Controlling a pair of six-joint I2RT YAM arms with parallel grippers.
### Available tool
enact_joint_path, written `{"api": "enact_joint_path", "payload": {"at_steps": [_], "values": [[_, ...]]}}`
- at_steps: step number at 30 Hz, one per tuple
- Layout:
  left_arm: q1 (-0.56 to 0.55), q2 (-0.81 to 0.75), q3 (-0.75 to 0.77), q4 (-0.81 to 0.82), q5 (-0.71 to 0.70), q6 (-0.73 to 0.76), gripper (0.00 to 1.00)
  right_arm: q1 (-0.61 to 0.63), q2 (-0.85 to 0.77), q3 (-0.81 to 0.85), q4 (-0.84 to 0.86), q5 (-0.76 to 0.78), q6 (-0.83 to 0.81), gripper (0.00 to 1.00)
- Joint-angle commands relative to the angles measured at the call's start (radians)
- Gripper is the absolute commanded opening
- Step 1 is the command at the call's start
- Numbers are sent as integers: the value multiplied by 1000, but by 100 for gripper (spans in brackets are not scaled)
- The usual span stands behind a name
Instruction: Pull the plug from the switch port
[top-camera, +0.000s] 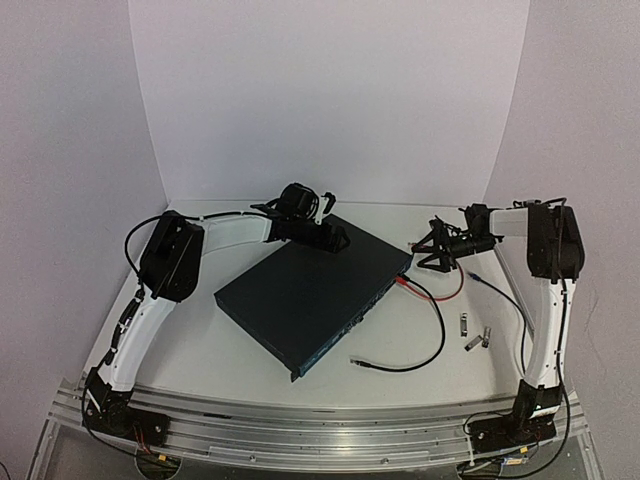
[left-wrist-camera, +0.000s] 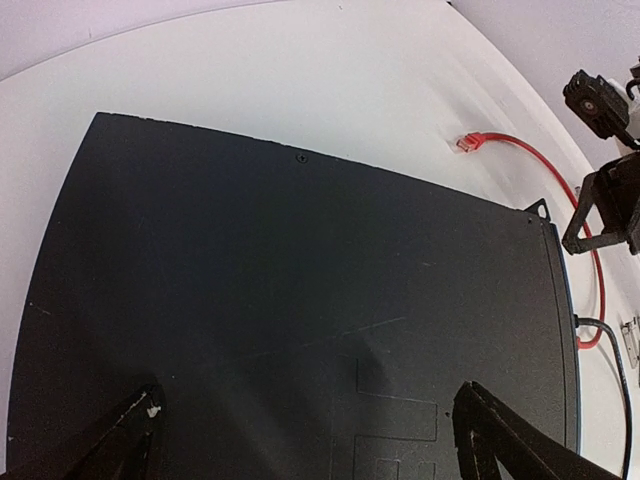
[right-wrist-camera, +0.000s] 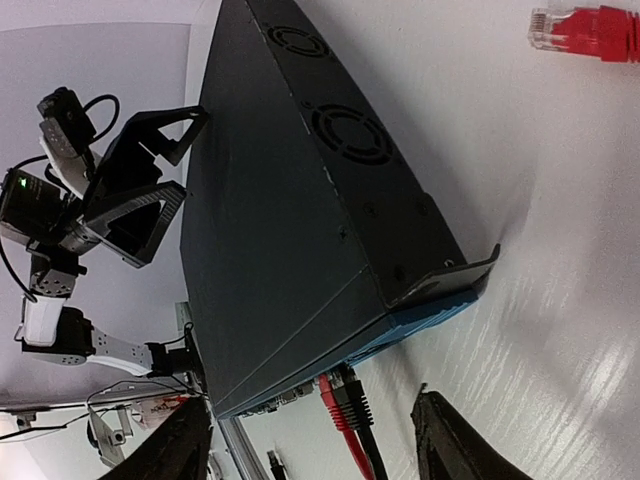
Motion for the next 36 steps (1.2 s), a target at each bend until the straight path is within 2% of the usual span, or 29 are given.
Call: {"api": "enact_joint_path", "payload": {"at_steps": [1,21,25,27,36], "values": [[14,101,-31,-205,-18,-46,100,3,21,-15,14,-79,-16,60],[14,100,-32,-206,-34,-49,100,70,60,-99,19,-123,6,53],[14,102,-31,-205,-36,-50,100,70,61,-106,23,-132,7,48],[14,102,-30,-205,-35,-51,100,70,64,-107,24,-131,11,39],[14,103,-27,-207,-33,-51,100,72,75,-89,30,-110,33,37]]}}
